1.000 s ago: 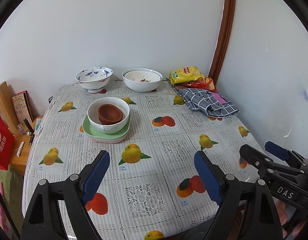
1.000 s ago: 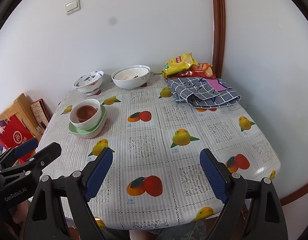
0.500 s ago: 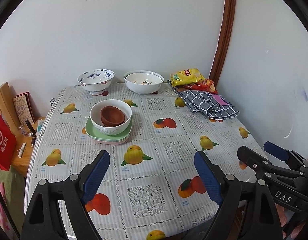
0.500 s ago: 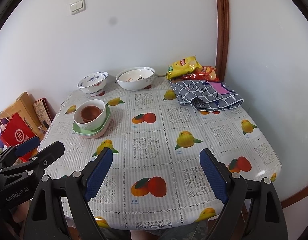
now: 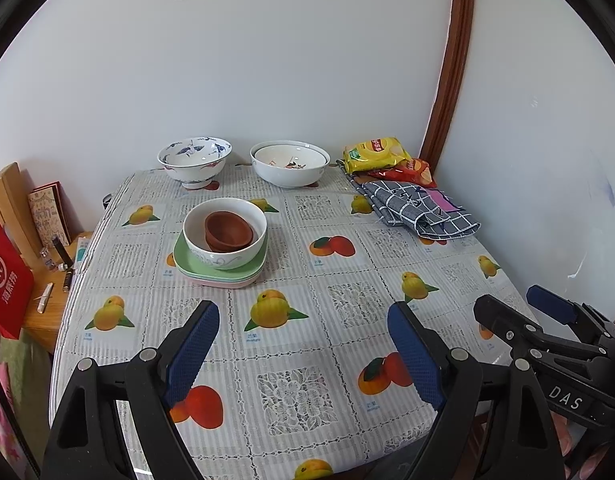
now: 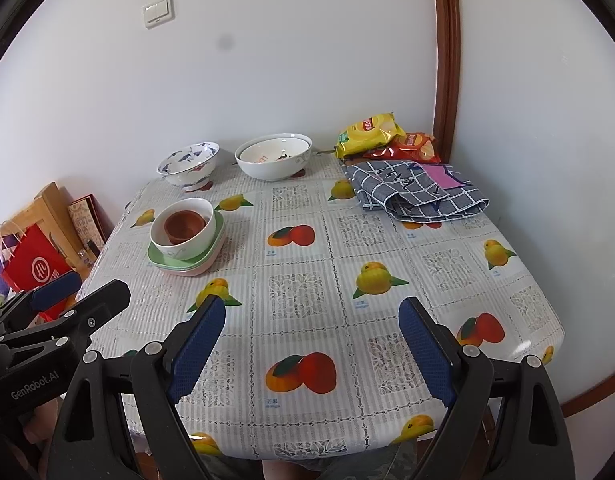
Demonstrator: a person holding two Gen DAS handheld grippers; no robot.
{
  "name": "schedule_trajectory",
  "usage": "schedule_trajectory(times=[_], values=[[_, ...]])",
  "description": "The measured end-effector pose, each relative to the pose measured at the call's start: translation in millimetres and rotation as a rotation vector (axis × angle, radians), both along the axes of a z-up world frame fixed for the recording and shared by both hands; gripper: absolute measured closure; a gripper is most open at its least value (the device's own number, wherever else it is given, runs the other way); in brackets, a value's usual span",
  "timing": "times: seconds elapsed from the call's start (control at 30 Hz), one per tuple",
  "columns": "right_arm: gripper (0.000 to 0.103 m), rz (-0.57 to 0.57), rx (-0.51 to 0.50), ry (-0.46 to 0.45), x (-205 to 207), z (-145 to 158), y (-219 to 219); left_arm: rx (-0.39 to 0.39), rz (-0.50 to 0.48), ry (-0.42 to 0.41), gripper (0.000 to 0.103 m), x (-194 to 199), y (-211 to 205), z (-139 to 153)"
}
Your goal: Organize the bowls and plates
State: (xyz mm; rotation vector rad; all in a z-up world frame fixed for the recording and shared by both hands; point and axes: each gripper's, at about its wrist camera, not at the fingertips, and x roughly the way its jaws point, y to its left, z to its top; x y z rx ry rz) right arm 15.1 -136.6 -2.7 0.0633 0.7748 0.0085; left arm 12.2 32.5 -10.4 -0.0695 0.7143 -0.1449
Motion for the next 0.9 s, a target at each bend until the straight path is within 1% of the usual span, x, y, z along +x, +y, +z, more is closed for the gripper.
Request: schedule_trajectory(times=[0.9], values=[[0.015, 0.004, 0.006, -0.003, -2.1, -0.6, 4.2, 0.0, 0.003, -0.001, 0.017, -1.3, 2.5, -0.6]])
